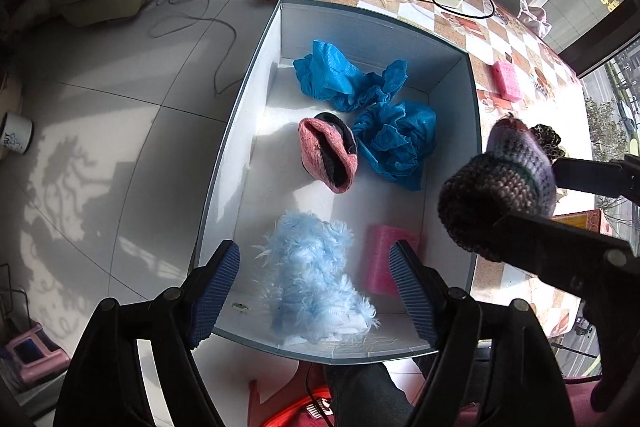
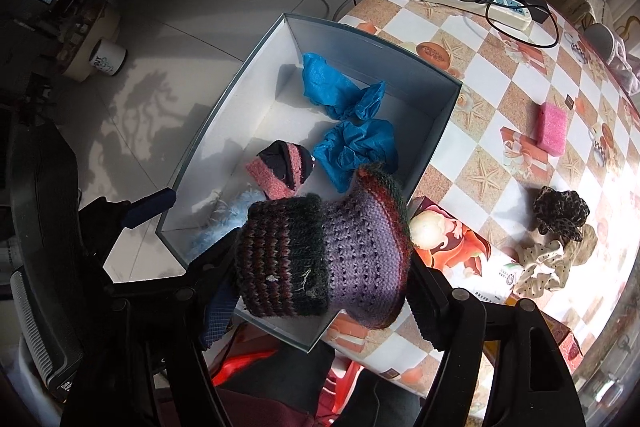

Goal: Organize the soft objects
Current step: 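Lower the sock and hat into the box and open both tools, then grasp the leopard-print scrunchie with the left tool while the right tool grasps the polka-dot scrunchie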

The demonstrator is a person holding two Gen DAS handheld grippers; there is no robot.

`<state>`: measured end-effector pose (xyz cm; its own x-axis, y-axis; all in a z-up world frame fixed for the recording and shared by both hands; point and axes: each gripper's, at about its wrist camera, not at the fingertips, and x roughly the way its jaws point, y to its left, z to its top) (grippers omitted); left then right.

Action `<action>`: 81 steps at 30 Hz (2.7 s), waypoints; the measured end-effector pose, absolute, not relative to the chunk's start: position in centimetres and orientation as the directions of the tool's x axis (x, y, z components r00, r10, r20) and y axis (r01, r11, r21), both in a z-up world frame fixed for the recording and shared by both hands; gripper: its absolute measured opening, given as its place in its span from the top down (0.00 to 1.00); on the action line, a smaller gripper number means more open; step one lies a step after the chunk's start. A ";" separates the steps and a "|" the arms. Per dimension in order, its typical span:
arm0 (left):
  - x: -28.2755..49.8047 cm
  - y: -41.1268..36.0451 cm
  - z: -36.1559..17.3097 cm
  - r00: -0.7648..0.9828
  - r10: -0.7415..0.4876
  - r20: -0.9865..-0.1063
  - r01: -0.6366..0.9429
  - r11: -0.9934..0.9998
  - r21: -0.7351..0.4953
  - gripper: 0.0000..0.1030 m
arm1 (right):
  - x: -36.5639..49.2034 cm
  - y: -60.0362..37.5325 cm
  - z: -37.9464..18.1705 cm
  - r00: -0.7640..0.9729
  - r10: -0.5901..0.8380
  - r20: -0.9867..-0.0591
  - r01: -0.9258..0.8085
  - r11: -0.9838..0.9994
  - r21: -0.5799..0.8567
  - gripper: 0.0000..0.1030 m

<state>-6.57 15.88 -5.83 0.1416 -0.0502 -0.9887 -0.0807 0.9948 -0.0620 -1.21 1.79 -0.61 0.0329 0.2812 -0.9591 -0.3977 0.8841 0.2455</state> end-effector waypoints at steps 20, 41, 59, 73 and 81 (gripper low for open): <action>-4.7 14.2 -5.1 0.123 -0.192 -0.974 -0.081 0.976 -0.203 0.05 | 0.6 -8.2 1.0 0.076 0.341 -0.937 -0.148 0.933 0.328 0.17; -1.0 -0.8 -3.5 0.075 -0.119 -0.990 0.238 0.966 -0.099 0.05 | 3.8 -30.7 -8.9 -0.095 0.260 -0.961 0.281 0.933 0.225 0.17; 5.2 -9.8 -7.1 0.018 0.002 -1.000 0.376 0.926 0.009 0.05 | 7.9 -27.4 -21.6 -0.415 0.468 -0.781 0.189 0.883 0.429 0.65; 8.9 -24.0 -15.9 -0.042 0.022 -0.999 0.623 0.782 -0.009 0.05 | 0.5 -40.4 -22.0 -0.209 0.397 -0.894 0.407 0.866 0.290 0.69; 10.6 -24.2 -20.7 -0.145 0.113 -0.983 0.591 0.807 0.006 0.05 | -1.9 -41.0 -21.9 -0.146 0.412 -0.899 0.430 0.845 0.318 0.69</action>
